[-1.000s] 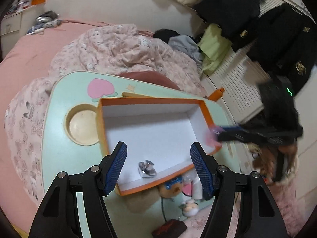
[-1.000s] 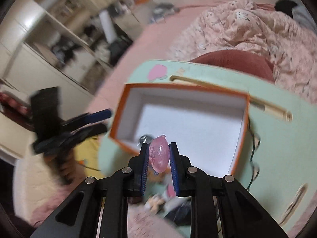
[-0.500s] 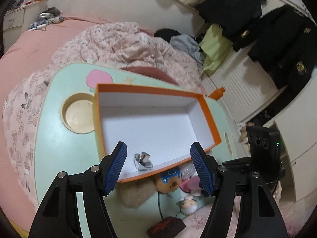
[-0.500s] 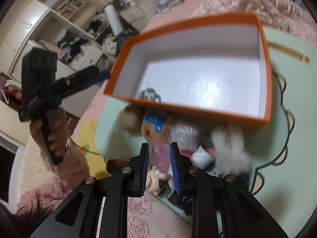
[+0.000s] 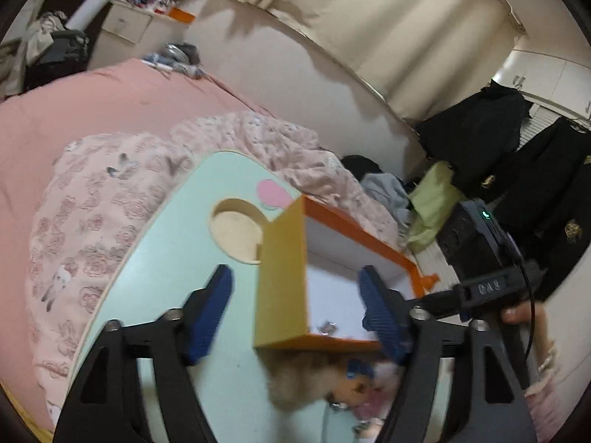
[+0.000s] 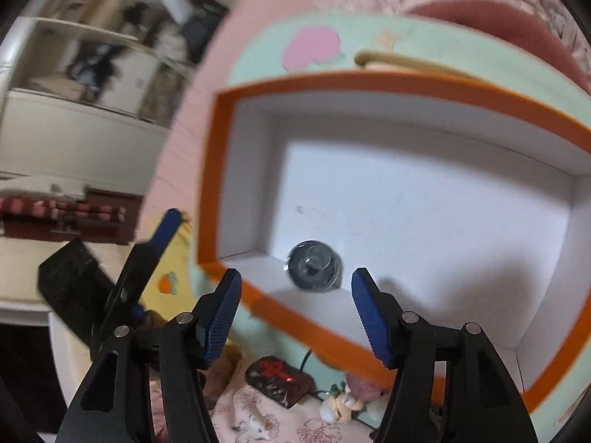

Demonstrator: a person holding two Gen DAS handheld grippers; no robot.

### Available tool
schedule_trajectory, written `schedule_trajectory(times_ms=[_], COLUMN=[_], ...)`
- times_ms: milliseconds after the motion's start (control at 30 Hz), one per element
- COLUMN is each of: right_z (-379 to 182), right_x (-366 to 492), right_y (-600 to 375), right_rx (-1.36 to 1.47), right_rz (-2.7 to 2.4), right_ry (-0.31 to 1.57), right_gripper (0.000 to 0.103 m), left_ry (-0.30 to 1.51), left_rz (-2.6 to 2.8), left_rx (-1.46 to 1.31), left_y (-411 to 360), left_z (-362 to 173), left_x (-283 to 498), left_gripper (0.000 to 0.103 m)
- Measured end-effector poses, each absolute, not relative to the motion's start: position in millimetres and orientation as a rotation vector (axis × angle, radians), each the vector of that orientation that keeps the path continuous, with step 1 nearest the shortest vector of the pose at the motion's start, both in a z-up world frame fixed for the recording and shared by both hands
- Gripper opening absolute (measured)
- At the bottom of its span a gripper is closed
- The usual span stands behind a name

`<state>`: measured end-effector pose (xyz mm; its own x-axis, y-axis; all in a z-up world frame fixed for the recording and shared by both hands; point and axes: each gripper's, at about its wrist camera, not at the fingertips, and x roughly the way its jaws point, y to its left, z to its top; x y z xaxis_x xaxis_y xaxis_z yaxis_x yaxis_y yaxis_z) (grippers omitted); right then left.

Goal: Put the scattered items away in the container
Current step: 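Grasp the silver cone in the box and lift it out, right gripper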

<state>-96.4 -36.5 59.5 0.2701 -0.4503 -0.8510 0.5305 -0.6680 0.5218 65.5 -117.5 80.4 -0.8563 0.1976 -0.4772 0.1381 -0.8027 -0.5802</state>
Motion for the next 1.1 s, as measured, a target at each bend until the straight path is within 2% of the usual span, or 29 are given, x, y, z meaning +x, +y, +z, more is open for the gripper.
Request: schedule_trajectory(times_ms=[100,133,200,367,433,600,800,1100], right_z=[45,40,37,37,40,75,121,62], right_x=[-95,-94,-92,-85,-86,-96,-57,7], right_y=[-55,-60,-70,-78,-75,-46,31,95], right_rx=[1.815,1.846,1.855,1.811,1.772,1.621,1.351,1.290], right_rz=[-1.511,-1.511,-1.540,-1.581,-1.606,-1.661,-1.741,-1.803], right_ry=[0.197,0.236,0.354,0.457,0.438,0.256,0.084,-0.048], right_gripper=[0.062,0.059,0.034,0.033,0.033,0.033,0.033,0.033], left_ry=[-1.004,-1.025,-1.039,-1.032,-1.030,-1.037,-1.026,-1.037], left_rz=[2.765,2.732,2.715,2.703,2.708,2.710,2.726,2.743], left_rx=[-0.883,-0.888,-0.888,-0.891,-0.883,-0.865,-0.881,-0.901], left_y=[-117,-118,-117,-114,-115,-120,-120,-118], left_z=[65,61,56,53,53,54,53,53], left_x=[57,55,52,49,50,55,56,53], left_gripper=[0.075,0.075,0.075,0.075,0.075,0.075,0.075,0.075])
